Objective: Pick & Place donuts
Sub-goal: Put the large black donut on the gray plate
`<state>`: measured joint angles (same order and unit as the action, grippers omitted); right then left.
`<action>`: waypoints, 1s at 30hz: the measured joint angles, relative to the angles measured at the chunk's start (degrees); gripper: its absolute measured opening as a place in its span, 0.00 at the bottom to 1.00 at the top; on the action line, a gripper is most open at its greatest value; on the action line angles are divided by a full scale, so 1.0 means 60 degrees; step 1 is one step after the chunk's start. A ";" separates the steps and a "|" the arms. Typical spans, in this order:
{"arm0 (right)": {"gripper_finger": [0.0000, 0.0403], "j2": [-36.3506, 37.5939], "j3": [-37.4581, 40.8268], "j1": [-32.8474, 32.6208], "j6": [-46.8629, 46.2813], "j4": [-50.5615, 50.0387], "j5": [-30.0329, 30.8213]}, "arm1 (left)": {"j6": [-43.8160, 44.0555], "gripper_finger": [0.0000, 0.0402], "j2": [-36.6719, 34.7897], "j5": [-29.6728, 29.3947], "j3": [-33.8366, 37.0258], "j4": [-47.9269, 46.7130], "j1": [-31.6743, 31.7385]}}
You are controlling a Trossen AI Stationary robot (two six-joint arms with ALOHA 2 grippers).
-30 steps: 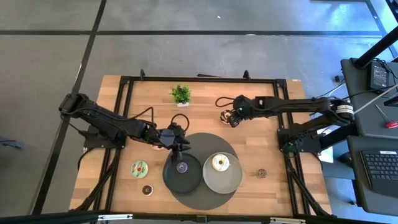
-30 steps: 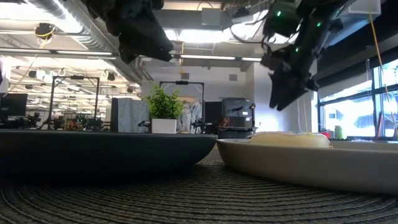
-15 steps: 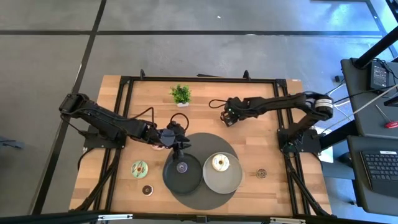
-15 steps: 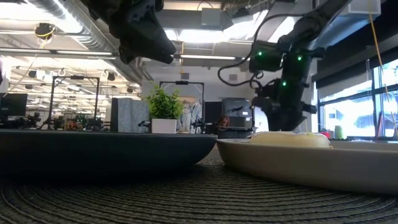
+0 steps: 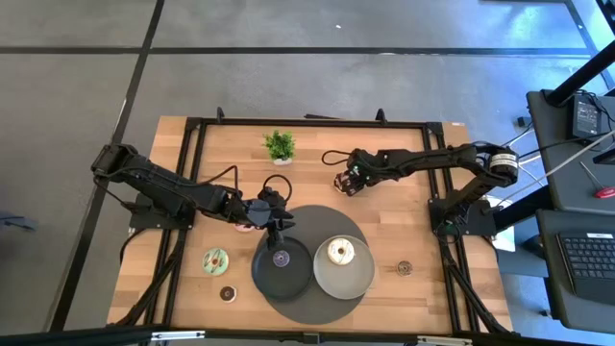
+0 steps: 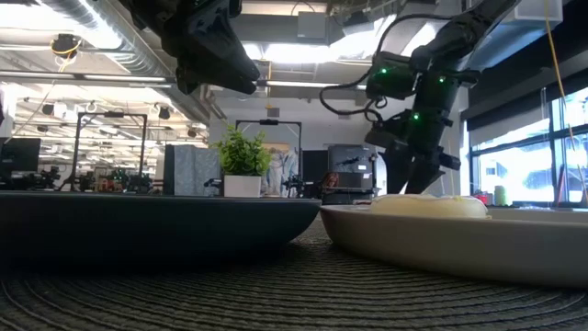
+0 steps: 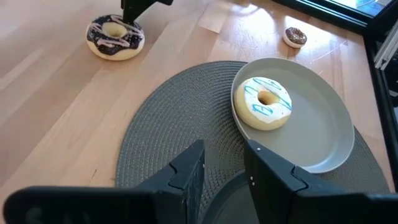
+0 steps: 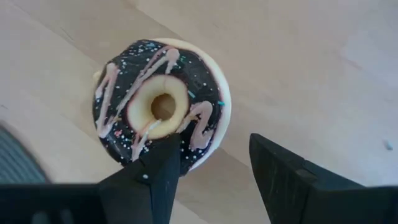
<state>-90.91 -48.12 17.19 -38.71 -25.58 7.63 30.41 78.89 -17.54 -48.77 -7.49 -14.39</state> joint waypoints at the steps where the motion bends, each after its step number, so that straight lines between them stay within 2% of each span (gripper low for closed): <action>1: 0.48 0.0000 0.0000 0.0001 -0.0021 0.0006 -0.0005 | -0.0018 0.27 0.0000 -0.0053 0.0000 0.0000 0.0000; 11: 0.48 0.0000 0.0000 0.0000 -0.0492 0.0714 -0.0391 | -0.0019 0.27 0.0000 -0.0163 0.0000 0.0000 0.0000; 26: 0.48 -0.0521 0.0000 -0.0003 -0.0264 0.1113 -0.0205 | -0.0020 0.27 0.0000 -0.0156 0.0000 -0.0004 0.0000; 30: 0.43 -0.0535 0.0000 -0.0003 -0.0207 0.1110 -0.0182 | -0.0021 0.27 0.0000 -0.0158 0.0000 -0.0004 0.0000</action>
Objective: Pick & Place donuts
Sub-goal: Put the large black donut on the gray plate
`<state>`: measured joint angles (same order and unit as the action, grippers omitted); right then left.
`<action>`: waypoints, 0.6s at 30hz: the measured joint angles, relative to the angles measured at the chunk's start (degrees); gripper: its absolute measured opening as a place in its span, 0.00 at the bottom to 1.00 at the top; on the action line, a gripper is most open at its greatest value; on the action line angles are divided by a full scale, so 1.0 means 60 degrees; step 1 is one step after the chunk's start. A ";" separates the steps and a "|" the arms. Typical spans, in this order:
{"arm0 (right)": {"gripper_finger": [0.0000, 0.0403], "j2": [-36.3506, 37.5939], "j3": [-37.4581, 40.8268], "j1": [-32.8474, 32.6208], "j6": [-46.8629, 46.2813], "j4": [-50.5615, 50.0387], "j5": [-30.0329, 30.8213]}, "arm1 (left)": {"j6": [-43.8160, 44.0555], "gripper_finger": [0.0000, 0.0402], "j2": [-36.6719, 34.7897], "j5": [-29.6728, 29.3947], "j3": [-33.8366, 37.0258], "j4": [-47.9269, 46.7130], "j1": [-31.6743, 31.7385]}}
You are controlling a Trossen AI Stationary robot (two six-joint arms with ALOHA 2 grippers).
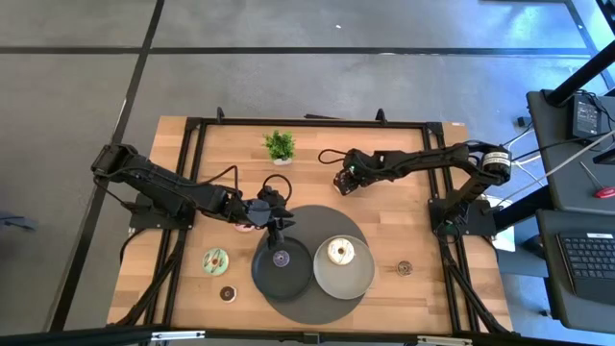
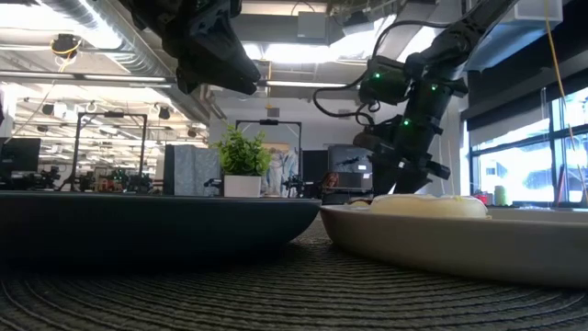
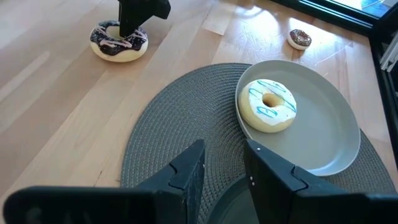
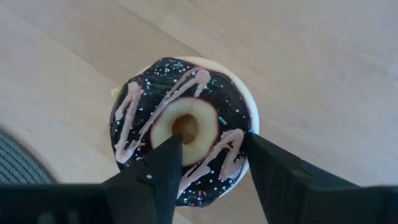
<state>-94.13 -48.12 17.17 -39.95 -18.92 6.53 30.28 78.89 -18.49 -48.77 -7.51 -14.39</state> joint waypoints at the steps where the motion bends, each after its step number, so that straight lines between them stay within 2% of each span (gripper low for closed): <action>1: 0.40 0.0000 0.0000 -0.0001 0.0032 -0.0004 0.0003 | 0.0000 0.27 0.0000 -0.0002 0.0000 0.0000 0.0000; 11: 0.13 0.0125 0.0006 -0.0018 0.0742 -0.0067 -0.0059 | -0.0175 0.26 0.0000 0.0002 0.0000 -0.0004 0.0000; 18: 0.08 0.1112 0.0007 -0.0482 0.1713 -0.0076 -0.0295 | -0.0178 0.28 0.0000 0.0003 -0.0002 -0.0007 0.0000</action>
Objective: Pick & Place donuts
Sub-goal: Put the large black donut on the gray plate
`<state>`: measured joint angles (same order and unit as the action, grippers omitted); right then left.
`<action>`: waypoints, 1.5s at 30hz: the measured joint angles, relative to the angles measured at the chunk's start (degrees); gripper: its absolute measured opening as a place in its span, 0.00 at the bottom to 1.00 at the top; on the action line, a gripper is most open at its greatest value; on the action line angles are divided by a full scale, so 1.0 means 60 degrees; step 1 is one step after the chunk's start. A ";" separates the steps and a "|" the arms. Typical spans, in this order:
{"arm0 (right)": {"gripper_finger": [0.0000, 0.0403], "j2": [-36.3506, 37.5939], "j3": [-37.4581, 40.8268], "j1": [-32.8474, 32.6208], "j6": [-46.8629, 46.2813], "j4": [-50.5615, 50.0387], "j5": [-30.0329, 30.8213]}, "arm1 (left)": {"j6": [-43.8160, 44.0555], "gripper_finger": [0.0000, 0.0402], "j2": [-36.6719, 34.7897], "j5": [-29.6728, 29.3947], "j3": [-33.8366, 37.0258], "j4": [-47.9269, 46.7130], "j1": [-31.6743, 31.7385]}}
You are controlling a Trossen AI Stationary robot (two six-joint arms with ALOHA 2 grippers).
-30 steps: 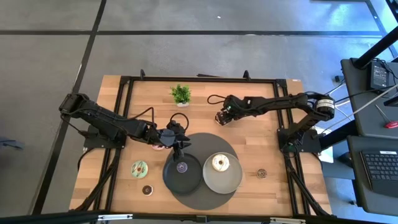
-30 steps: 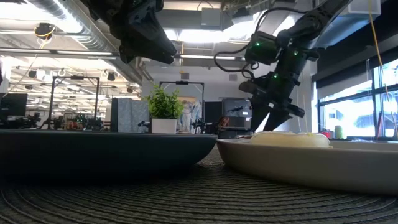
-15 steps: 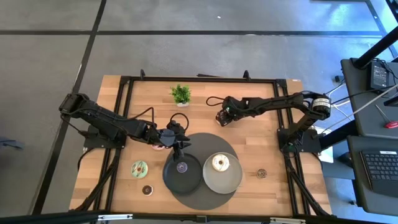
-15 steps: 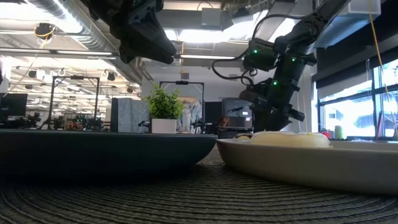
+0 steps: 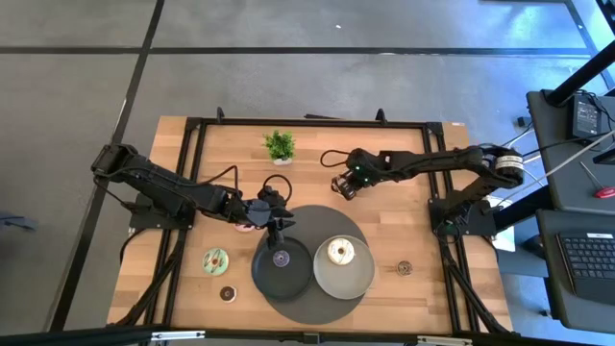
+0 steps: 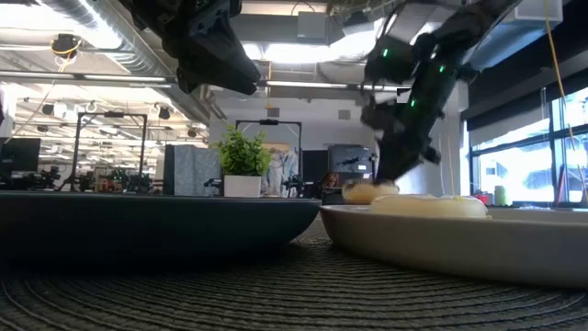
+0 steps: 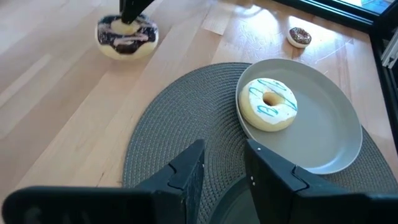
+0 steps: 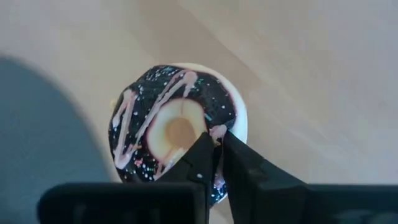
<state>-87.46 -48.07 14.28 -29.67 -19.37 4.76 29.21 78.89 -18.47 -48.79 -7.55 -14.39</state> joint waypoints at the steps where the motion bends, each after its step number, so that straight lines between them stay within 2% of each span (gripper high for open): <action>1: 0.09 0.0229 0.0000 -0.0132 0.0063 0.0001 -0.0053 | 0.0000 0.28 0.0000 0.0002 0.0002 0.0000 0.0000; 6: 0.10 0.1369 0.0000 -0.1166 -0.0328 -0.0091 -0.0654 | -0.0004 0.27 0.0000 -0.0005 0.0002 -0.0004 0.0000; 12: 0.09 0.2058 0.0000 -0.3298 -0.1233 -0.0095 -0.0730 | -0.0004 0.27 0.0000 -0.0006 0.0002 0.0000 0.0113; 16: 0.09 0.2005 0.0000 -0.4965 -0.2200 -0.0110 -0.0248 | -0.0004 0.28 0.0000 0.0002 0.0002 0.0000 0.0193; 20: 0.09 0.1666 -0.0004 -0.6514 -0.3953 -0.0114 0.0527 | -0.0004 0.27 0.0000 0.0006 0.0002 0.0000 0.0233; 25: 0.09 0.1045 -0.0004 -0.7877 -0.6038 -0.0176 0.1412 | -0.0501 0.27 0.0000 0.0009 0.0002 -0.0004 0.0233; 31: 0.09 0.0214 -0.0004 -0.8462 -0.7267 -0.0256 0.1857 | -0.1079 0.28 0.0000 0.0013 0.0002 0.0007 0.0233; 38: 0.09 -0.0447 -0.0004 -0.8807 -0.7260 -0.0262 0.1689 | -0.0998 0.26 0.0000 0.0017 0.0002 0.0007 0.0233; 45: 0.09 -0.0729 -0.0004 -0.8863 -0.7282 -0.0248 0.1994 | -0.0995 0.28 0.0003 0.0017 0.0002 0.0011 0.0233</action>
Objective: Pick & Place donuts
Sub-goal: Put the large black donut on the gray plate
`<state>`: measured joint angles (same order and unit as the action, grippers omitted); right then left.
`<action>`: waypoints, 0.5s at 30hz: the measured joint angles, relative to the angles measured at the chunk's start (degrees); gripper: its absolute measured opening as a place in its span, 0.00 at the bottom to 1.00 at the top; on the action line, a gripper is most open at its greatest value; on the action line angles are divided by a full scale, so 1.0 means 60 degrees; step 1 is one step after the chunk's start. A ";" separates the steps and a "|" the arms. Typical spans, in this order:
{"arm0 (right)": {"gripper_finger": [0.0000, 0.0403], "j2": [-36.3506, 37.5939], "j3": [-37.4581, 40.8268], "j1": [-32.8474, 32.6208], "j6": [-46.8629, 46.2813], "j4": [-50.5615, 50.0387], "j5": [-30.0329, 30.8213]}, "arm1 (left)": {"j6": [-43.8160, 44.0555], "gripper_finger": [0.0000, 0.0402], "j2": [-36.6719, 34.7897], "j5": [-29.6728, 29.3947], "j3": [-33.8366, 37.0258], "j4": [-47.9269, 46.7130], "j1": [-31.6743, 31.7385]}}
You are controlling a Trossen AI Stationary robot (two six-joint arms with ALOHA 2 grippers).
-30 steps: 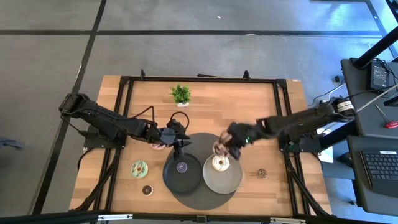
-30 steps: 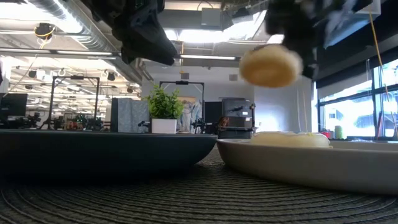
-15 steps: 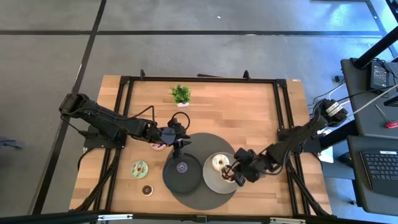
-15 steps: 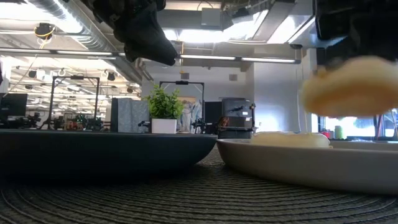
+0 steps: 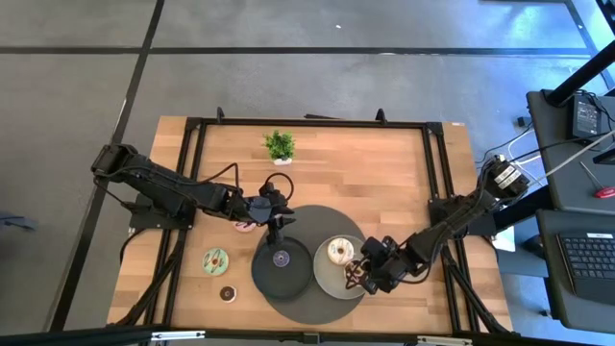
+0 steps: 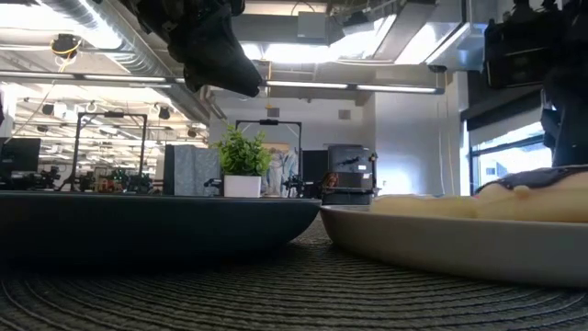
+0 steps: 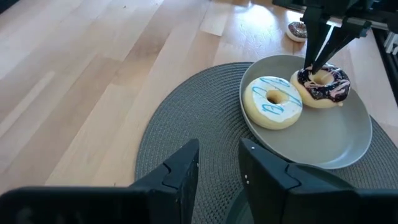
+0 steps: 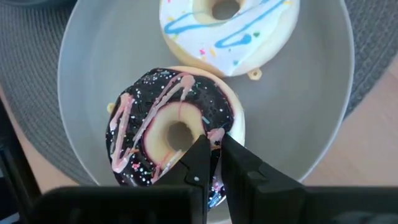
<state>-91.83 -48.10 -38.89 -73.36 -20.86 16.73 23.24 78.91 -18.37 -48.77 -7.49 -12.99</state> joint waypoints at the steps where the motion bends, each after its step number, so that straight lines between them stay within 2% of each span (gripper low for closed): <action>1: 0.09 0.0000 0.0000 0.0000 -0.0004 0.0006 0.0005 | -0.0001 0.28 0.0000 -0.0002 0.0000 0.0000 0.0000; 10: 0.10 0.0000 0.0000 0.0000 0.0055 -0.0132 -0.0289 | -0.0003 0.27 0.0000 -0.0025 0.0000 0.0000 0.0000; 15: 0.17 0.0000 0.0000 0.0000 0.0056 -0.0139 -0.0287 | -0.0003 0.28 0.0000 -0.0029 0.0000 0.0000 0.0000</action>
<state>-91.83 -48.10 -38.89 -73.03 -21.69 15.00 23.22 78.91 -18.55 -48.77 -7.49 -12.99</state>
